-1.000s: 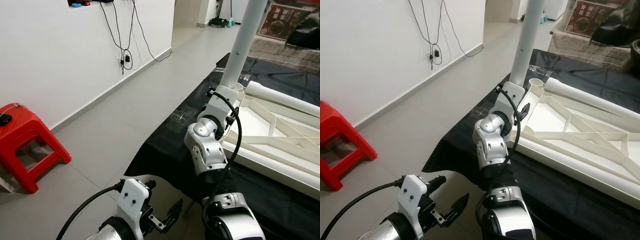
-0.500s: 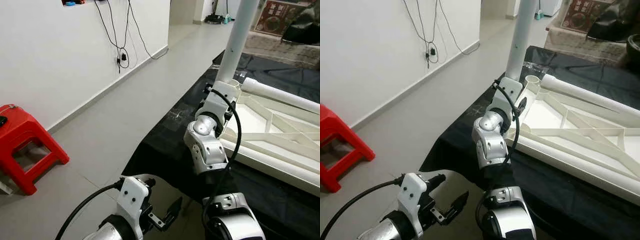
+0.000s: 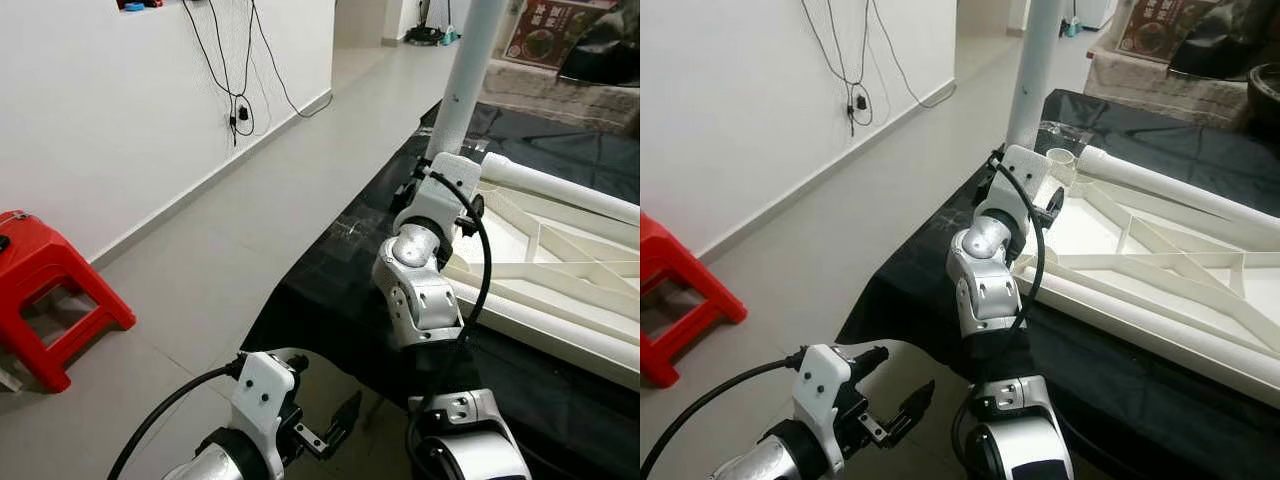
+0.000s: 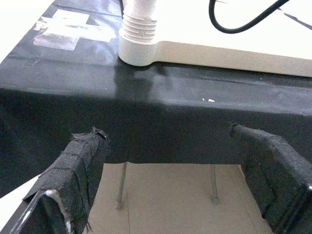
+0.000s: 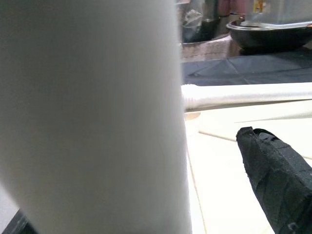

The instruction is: Building children table

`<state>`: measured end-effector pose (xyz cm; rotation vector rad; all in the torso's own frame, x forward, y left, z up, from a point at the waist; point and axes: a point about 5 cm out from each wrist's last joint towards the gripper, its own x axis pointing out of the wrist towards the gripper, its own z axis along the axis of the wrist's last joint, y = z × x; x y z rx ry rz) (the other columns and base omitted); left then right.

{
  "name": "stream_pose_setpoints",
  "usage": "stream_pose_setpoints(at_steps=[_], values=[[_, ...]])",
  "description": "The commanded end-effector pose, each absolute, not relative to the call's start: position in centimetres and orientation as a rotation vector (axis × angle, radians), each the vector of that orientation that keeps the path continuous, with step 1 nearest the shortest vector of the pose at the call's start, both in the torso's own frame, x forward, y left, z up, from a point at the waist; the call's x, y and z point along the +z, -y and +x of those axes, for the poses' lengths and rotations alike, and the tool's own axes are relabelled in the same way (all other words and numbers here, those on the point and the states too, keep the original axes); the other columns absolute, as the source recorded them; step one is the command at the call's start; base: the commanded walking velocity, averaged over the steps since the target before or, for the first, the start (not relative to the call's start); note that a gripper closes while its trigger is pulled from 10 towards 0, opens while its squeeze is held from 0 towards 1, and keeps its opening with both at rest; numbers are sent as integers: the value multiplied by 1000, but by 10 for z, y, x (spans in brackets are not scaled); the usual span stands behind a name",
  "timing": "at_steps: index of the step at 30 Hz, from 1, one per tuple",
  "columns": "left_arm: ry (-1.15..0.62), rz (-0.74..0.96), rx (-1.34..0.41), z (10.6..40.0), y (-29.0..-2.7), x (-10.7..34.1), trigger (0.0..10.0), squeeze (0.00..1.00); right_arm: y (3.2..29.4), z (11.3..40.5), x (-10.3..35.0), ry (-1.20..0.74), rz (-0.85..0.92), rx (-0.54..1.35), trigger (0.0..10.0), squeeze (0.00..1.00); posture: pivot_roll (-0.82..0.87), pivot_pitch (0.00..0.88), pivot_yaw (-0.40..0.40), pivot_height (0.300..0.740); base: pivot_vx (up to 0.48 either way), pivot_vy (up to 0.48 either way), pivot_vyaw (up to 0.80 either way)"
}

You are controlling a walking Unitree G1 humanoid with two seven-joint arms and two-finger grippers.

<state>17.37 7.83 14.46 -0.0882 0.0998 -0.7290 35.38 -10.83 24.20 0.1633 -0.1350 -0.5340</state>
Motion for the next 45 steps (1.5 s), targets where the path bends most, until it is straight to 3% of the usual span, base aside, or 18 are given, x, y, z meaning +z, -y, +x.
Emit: stream_pose_setpoints(at_steps=[1,45], values=[[-126,-88,-737,173,-79,141,10000,0,93,339,200,-21,206,-498,10000,0,240,134,-7,740,0,0,0],[-129,-83,-734,177,-82,136,10000,0,101,310,189,-85,226,-262,10000,0,229,97,4,740,0,0,0]])
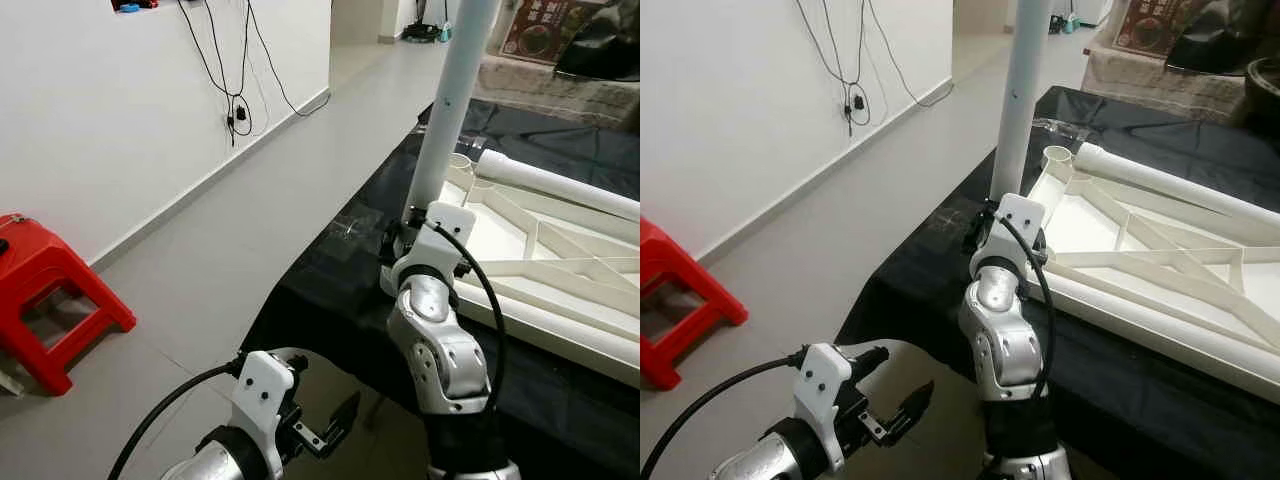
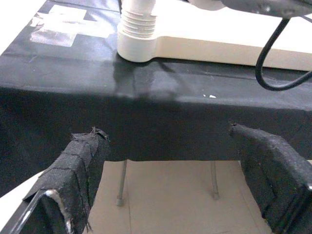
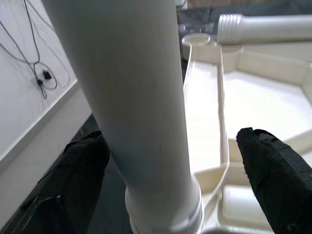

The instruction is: Building children table

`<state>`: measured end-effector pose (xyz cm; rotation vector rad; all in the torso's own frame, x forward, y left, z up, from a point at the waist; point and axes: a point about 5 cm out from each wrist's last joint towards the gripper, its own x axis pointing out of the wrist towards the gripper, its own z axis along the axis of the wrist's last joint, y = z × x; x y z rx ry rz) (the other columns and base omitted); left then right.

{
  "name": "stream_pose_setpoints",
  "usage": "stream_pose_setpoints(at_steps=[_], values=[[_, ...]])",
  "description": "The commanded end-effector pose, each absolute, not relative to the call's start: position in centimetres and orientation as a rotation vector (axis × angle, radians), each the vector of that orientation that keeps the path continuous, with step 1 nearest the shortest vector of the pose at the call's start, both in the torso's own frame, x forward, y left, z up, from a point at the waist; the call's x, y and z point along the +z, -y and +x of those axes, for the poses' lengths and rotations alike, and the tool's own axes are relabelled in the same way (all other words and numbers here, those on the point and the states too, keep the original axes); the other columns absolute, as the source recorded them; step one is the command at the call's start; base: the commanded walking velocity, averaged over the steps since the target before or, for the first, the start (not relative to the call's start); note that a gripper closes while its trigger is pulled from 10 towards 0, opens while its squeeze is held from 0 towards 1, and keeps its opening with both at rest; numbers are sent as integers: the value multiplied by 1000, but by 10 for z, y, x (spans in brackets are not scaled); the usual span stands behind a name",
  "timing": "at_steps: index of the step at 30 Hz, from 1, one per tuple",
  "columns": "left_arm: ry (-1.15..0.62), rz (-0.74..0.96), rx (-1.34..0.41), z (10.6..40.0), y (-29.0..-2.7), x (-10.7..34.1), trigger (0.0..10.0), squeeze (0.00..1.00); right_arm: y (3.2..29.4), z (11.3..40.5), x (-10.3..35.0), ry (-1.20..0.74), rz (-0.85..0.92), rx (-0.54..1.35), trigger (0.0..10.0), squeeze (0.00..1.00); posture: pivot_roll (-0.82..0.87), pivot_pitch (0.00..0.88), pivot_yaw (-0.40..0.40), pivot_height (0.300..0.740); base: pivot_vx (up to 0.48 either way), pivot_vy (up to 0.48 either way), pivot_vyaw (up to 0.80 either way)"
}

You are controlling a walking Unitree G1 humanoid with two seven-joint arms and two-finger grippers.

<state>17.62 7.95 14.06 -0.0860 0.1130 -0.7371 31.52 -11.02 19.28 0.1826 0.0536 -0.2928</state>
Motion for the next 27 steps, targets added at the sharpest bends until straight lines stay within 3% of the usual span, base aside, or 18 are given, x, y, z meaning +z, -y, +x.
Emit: stream_pose_setpoints(at_steps=[1,18,22,27], values=[[-129,-83,-734,177,-82,136,10000,0,101,310,189,-85,226,-262,10000,0,229,97,4,740,0,0,0],[-124,-72,-727,183,-85,134,10000,0,120,280,171,-161,164,-138,10000,0,210,99,14,740,0,0,0],[-111,-40,-683,185,-90,134,10000,0,143,261,164,-145,-4,-128,10000,0,198,90,15,740,0,0,0],[-105,-20,-647,188,-93,133,10000,0,152,257,160,-125,-8,-133,10000,0,195,82,13,740,0,0,0]])
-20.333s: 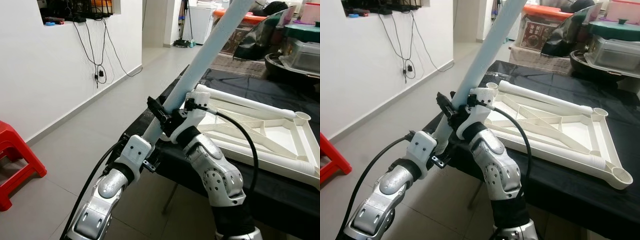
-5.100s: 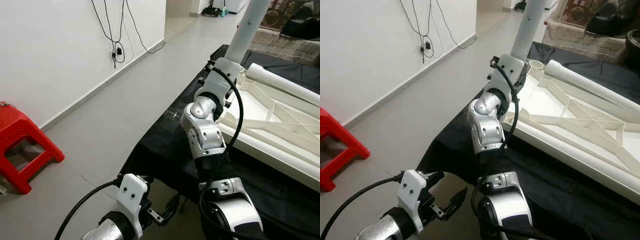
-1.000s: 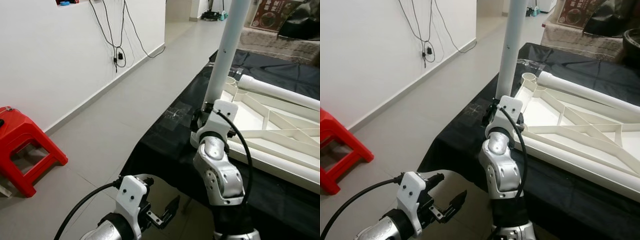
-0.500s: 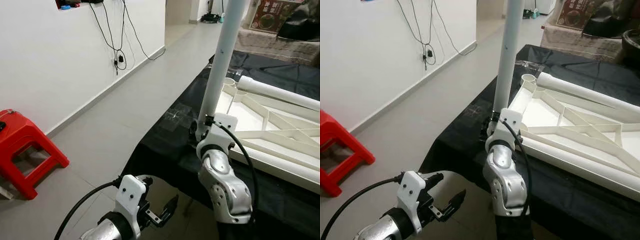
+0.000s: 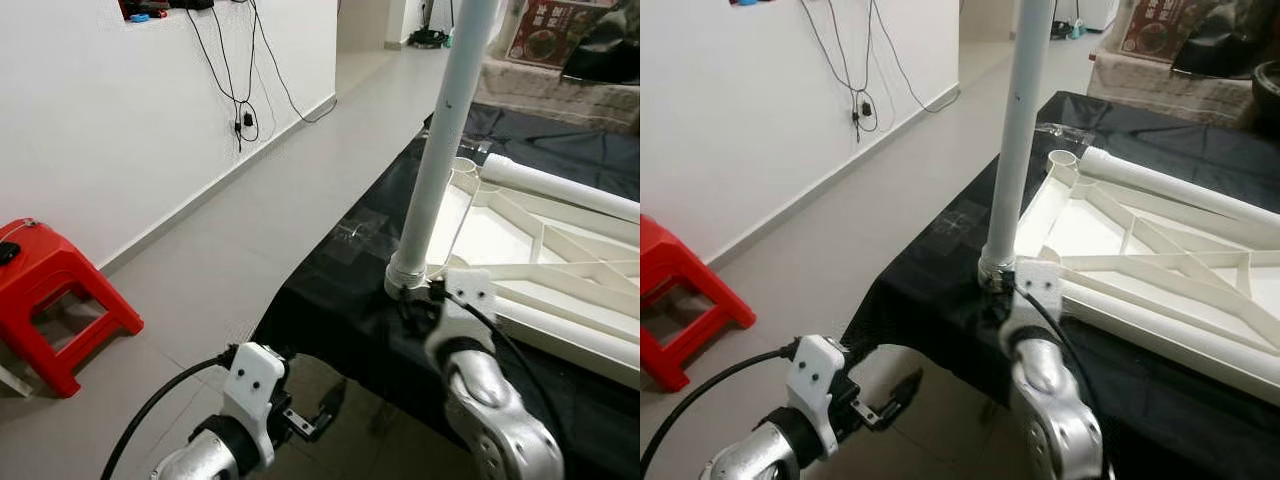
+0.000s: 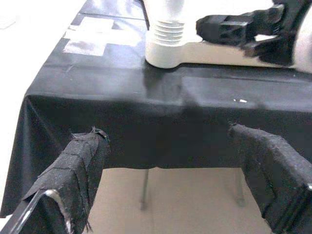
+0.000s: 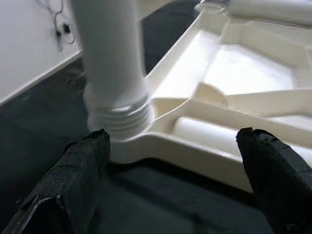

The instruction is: Building children table

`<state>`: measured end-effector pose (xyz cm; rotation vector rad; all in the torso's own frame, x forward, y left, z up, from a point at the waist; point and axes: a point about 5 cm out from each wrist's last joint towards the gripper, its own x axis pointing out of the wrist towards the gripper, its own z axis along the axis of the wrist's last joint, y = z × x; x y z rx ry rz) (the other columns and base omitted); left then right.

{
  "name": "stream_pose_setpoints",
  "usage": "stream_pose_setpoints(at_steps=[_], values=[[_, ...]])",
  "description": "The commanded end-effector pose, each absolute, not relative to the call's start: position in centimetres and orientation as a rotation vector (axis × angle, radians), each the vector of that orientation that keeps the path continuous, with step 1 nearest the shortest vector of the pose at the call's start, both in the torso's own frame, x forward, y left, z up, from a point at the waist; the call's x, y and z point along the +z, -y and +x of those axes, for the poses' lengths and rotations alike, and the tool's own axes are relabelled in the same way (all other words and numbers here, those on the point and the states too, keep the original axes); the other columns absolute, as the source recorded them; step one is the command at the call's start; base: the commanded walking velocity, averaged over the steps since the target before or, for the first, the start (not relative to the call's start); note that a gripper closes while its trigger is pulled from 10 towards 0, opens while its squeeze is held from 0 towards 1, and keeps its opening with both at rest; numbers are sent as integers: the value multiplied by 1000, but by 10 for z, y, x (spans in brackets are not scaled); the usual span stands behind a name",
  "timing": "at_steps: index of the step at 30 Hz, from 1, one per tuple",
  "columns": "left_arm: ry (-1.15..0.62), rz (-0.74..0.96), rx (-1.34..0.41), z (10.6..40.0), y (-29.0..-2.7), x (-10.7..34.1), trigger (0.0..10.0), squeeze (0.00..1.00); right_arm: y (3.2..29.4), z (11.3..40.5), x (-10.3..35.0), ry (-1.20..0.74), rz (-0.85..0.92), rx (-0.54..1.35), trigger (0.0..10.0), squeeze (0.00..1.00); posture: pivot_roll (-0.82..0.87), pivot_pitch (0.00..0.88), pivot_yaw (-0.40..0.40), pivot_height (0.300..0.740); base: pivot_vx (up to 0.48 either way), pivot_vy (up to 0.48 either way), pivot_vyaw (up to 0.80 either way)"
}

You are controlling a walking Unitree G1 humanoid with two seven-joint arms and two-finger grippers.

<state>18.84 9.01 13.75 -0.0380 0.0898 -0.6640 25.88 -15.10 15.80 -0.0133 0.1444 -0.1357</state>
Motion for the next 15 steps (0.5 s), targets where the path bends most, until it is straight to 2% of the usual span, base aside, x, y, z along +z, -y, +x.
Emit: stream_pose_setpoints(at_steps=[1,3,8,15], values=[[-105,-19,-645,189,-93,133,10000,0,152,256,160,-127,-5,-132,10000,0,195,82,13,740,0,0,0],[-104,-9,-592,192,-97,132,10000,0,155,253,157,-123,-43,-132,10000,0,194,51,9,740,0,0,0],[-120,-5,-488,198,-102,124,10000,0,145,249,143,-138,-34,-86,10000,0,190,2,12,740,0,0,-781],[-131,12,-454,205,-104,118,10000,0,131,253,131,-158,-42,-16,10000,0,195,0,3,740,0,0,-784]])
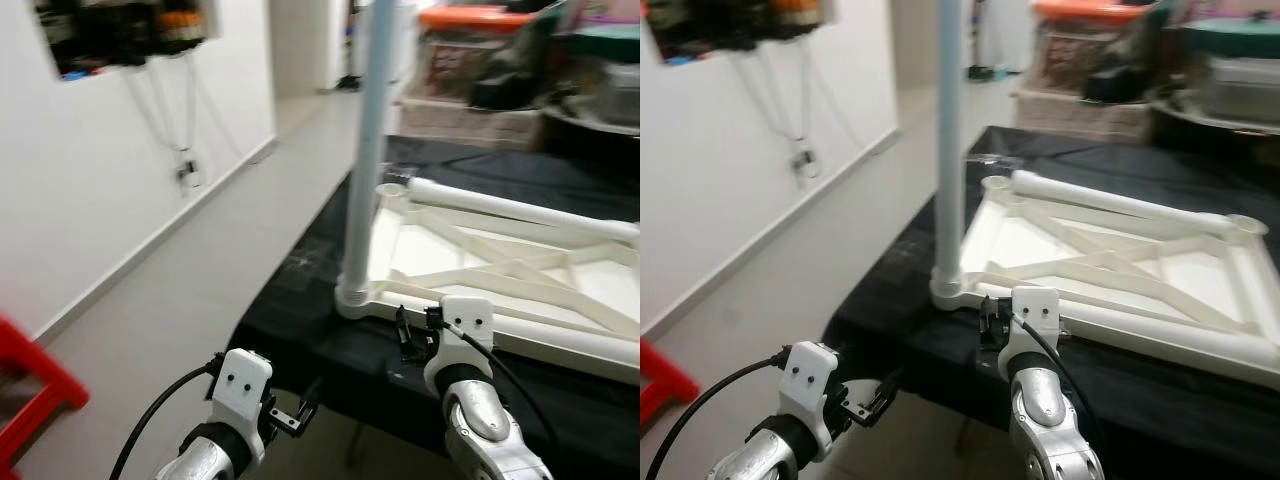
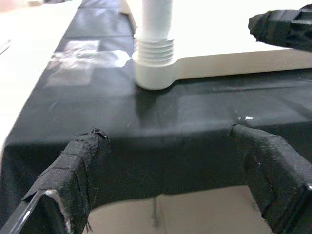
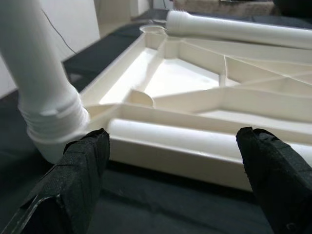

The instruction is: Building children table

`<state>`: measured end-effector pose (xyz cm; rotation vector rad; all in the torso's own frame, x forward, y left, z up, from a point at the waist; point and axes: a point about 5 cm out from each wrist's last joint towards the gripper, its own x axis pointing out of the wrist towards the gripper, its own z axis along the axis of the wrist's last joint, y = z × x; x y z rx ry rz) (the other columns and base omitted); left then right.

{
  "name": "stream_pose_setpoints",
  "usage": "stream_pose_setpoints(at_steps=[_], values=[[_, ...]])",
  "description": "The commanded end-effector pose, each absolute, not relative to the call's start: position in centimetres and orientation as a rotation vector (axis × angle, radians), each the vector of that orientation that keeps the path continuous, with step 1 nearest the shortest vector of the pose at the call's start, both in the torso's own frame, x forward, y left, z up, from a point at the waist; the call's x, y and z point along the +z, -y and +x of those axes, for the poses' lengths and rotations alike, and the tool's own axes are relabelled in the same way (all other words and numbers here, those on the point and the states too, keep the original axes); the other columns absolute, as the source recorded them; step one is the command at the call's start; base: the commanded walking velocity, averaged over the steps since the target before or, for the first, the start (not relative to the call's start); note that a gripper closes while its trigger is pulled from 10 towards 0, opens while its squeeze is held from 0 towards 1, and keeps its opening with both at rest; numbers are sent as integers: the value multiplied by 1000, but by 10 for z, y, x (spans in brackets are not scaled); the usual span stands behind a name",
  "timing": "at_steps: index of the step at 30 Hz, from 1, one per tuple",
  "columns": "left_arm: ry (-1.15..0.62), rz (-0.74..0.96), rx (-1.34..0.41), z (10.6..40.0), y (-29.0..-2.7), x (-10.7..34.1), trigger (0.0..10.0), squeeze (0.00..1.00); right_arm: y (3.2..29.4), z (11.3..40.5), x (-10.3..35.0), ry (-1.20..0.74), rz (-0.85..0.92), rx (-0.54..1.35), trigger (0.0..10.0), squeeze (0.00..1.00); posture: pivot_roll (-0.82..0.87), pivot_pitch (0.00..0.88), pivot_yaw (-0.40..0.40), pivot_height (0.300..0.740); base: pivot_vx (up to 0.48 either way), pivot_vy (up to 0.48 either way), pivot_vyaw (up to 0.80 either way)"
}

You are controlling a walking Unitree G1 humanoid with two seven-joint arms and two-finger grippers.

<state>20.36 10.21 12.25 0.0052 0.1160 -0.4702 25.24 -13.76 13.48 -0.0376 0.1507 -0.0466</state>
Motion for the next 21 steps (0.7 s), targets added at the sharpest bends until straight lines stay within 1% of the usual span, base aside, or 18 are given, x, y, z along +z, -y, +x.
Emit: stream_pose_setpoints(at_steps=[1,16,21], values=[[-133,12,-452,206,-104,117,10000,0,130,253,129,-165,-44,-7,10000,0,195,0,3,740,0,0,-788],[-144,23,-425,211,-105,109,10000,0,128,254,111,-207,-45,13,10000,0,192,0,-12,740,0,0,-787],[-147,23,-423,211,-105,108,10000,0,129,254,111,-199,-66,0,10000,0,192,0,-10,740,0,0,0]])
